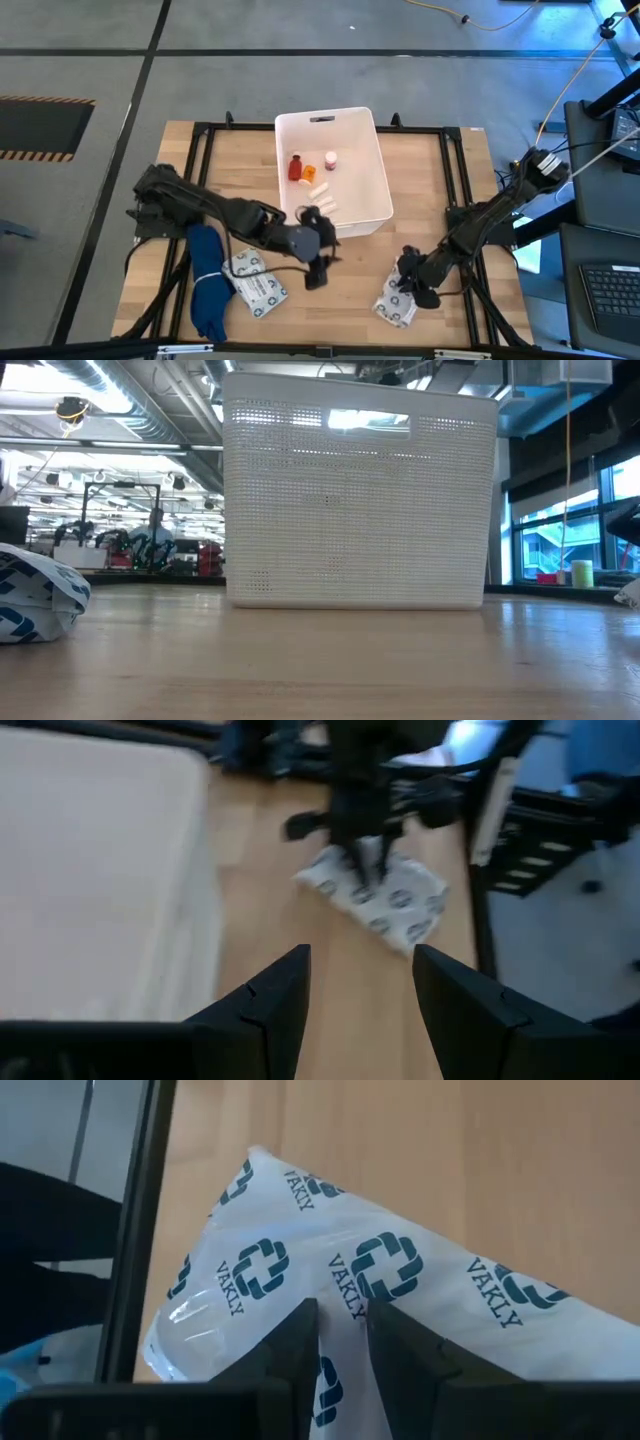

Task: Pick & place medical supplies in basket/bin
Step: Put the right mailer bag into the white bin

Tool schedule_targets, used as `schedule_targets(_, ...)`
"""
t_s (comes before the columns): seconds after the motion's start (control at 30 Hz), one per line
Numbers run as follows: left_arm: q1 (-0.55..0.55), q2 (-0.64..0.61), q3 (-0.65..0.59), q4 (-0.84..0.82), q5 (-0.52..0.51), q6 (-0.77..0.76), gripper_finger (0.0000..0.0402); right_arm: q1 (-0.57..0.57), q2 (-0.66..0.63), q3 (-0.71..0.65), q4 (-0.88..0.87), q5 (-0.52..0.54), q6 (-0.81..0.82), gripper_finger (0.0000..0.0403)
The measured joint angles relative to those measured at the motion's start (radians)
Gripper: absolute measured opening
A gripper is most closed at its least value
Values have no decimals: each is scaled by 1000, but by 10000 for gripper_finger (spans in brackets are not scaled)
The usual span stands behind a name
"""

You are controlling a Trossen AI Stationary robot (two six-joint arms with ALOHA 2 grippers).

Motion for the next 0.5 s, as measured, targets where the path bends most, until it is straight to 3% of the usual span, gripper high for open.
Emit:
schedule_targets(0.17,-20,59,0,140,29,36,171,0,42,36,-3,-3,-64,93)
schedule_targets(0.5,-34,174,0,199,64,36,144,-18,131,153,-21,80,-172,93)
